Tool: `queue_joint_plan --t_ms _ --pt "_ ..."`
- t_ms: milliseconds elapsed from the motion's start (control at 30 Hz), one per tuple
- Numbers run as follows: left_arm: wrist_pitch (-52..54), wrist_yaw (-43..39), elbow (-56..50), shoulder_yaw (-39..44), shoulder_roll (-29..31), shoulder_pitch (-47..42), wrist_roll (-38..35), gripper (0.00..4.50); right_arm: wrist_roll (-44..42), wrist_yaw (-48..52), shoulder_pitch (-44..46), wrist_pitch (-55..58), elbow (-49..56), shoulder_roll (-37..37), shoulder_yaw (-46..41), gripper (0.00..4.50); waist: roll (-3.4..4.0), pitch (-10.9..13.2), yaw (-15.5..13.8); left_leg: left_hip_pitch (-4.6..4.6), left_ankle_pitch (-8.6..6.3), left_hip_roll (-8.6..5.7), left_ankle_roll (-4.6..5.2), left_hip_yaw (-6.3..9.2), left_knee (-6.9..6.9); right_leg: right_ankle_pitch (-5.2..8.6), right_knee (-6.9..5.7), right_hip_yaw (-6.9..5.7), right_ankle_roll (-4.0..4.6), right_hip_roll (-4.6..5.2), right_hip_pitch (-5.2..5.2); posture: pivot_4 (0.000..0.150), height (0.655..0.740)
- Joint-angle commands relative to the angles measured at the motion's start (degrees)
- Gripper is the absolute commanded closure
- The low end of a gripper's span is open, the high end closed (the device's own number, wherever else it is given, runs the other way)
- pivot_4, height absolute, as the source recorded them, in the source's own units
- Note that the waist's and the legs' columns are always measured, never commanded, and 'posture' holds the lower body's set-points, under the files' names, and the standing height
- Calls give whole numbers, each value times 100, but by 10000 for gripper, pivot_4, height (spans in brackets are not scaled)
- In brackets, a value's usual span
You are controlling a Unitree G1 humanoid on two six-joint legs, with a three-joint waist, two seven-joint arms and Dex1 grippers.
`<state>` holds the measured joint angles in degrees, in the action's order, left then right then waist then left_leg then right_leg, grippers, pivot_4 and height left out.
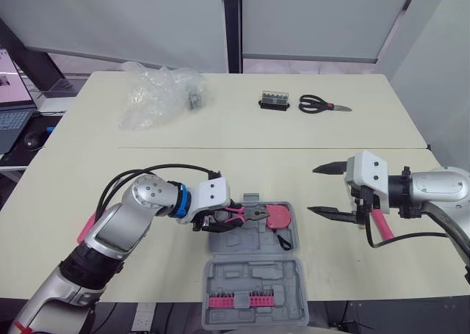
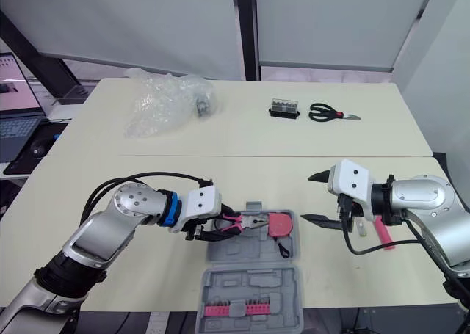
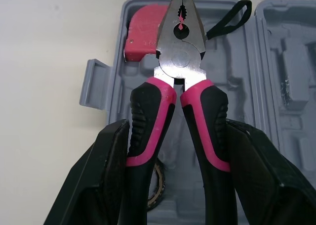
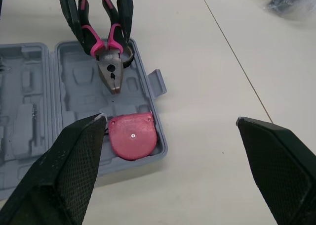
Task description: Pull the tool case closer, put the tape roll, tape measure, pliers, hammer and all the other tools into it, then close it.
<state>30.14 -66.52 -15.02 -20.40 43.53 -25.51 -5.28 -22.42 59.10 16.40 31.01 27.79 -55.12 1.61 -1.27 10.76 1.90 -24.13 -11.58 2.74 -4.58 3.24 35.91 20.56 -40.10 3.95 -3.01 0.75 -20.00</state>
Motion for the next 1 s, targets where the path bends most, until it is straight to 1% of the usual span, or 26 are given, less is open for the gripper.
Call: queue_joint_plan --t_ms 33,167,333,567,800,1000 --pt "112 86 -283 12 -68 -195 -9 19435 130 -69 153 234 242 -73 182 0 0 0 -4 0 0 0 0 0 2 0 2 0 0 1 2 1500 7400" --pt "266 123 -424 -49 -111 -240 -41 19435 313 -193 528 609 398 132 799 0 0 0 8 0 0 -2 0 -1 2 0 2 1 0 3 1 1500 7400" --pt "497 151 -544 -143 -76 -259 7 19435 810 -525 1186 1050 285 809 1790 0 0 0 5 0 0 -1 0 1 2 0 1 1 0 1 0 1500 7400" --pt "645 200 -589 -214 -59 -293 24 19435 1351 -751 1622 1563 179 1366 2826 0 0 0 -18 -12 0 -2 -1 9 4 0 1 -5 0 3 -6 1500 7400" --pt "664 231 -628 -234 -22 -228 43 19435 1658 -751 2071 1522 -186 1819 3142 0 0 0 -10 -16 1 -2 -1 11 6 0 -2 -7 0 2 -10 1500 7400" --pt "606 234 -597 -243 9 -225 57 19435 1912 -693 2084 1299 -334 1955 3363 0 0 0 -8 -18 1 -2 -1 12 6 0 -2 -8 0 2 -12 1500 7400"
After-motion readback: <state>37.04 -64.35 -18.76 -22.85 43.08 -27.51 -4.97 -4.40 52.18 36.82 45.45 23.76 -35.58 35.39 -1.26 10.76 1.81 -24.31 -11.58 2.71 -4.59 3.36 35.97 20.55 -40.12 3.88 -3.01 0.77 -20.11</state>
